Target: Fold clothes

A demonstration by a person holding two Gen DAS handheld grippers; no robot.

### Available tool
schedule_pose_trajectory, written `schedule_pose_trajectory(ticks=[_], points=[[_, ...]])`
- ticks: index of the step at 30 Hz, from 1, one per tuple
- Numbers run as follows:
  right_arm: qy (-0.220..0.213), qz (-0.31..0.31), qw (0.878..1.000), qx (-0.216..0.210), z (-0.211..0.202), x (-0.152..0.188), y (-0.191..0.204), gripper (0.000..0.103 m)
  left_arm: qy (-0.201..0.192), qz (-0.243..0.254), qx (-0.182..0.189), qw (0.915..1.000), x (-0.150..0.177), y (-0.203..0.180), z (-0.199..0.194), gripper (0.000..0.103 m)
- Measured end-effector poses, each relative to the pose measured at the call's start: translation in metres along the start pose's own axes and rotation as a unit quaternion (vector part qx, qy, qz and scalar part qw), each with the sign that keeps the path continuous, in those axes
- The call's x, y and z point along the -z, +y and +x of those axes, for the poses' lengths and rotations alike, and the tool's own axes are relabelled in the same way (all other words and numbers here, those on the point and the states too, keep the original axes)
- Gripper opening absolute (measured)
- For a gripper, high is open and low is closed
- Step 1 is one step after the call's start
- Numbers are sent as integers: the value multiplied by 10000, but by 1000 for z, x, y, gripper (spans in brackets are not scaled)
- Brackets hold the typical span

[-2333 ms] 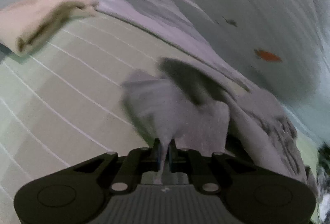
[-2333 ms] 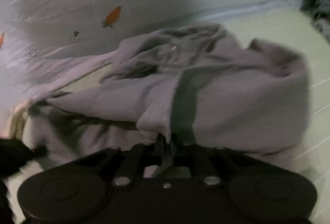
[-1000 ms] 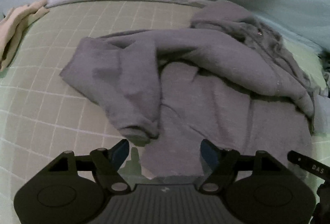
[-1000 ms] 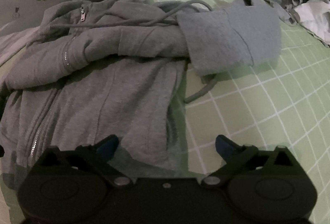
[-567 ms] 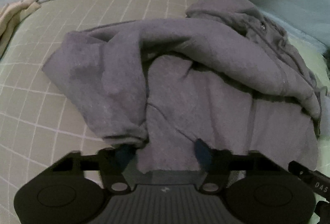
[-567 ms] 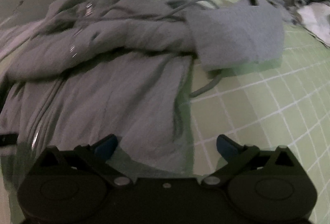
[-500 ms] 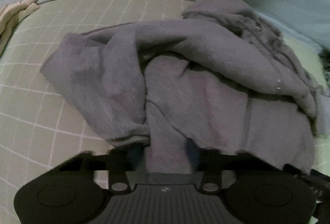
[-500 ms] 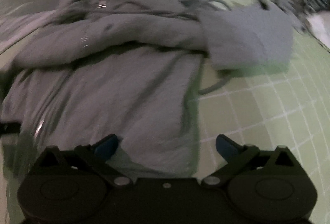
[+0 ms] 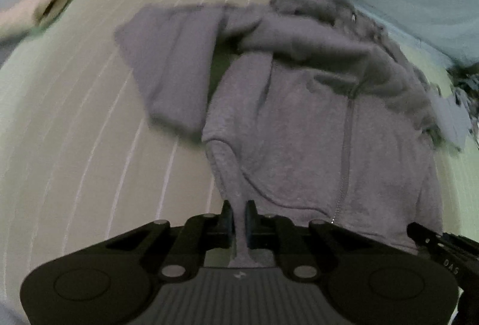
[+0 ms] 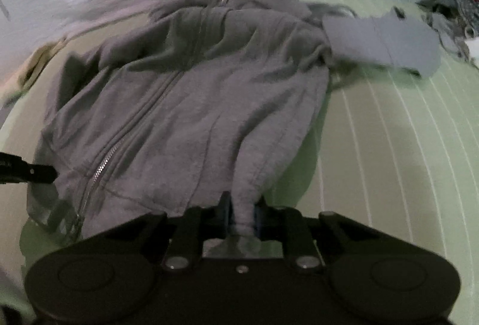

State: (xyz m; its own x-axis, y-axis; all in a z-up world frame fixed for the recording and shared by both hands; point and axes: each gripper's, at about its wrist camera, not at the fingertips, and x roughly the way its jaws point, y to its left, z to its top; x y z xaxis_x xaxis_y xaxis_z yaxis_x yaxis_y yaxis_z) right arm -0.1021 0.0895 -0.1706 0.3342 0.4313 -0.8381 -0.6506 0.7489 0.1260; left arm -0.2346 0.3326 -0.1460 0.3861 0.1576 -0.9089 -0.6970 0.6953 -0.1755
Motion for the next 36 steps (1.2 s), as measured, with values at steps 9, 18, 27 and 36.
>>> schedule_pose_trajectory(ticks=[9,18,27,36], points=[[128,-339,9993,-108,-35,46,-3,17,38,-369,-67,9993,70,1,-34,9],[197,-479,9987,-20,-48,34,-12,63,-694,-827,-372,9935,70,-13,-88,34],[-597,-770,9951,-184,-77,11,-27,103,-1238,-544,-532,9894,33,-46,-87,96],[-667,-780,9924,677,-38,-25,-37,103,-747,-198,-98,9970,-12,-58,-26,101]])
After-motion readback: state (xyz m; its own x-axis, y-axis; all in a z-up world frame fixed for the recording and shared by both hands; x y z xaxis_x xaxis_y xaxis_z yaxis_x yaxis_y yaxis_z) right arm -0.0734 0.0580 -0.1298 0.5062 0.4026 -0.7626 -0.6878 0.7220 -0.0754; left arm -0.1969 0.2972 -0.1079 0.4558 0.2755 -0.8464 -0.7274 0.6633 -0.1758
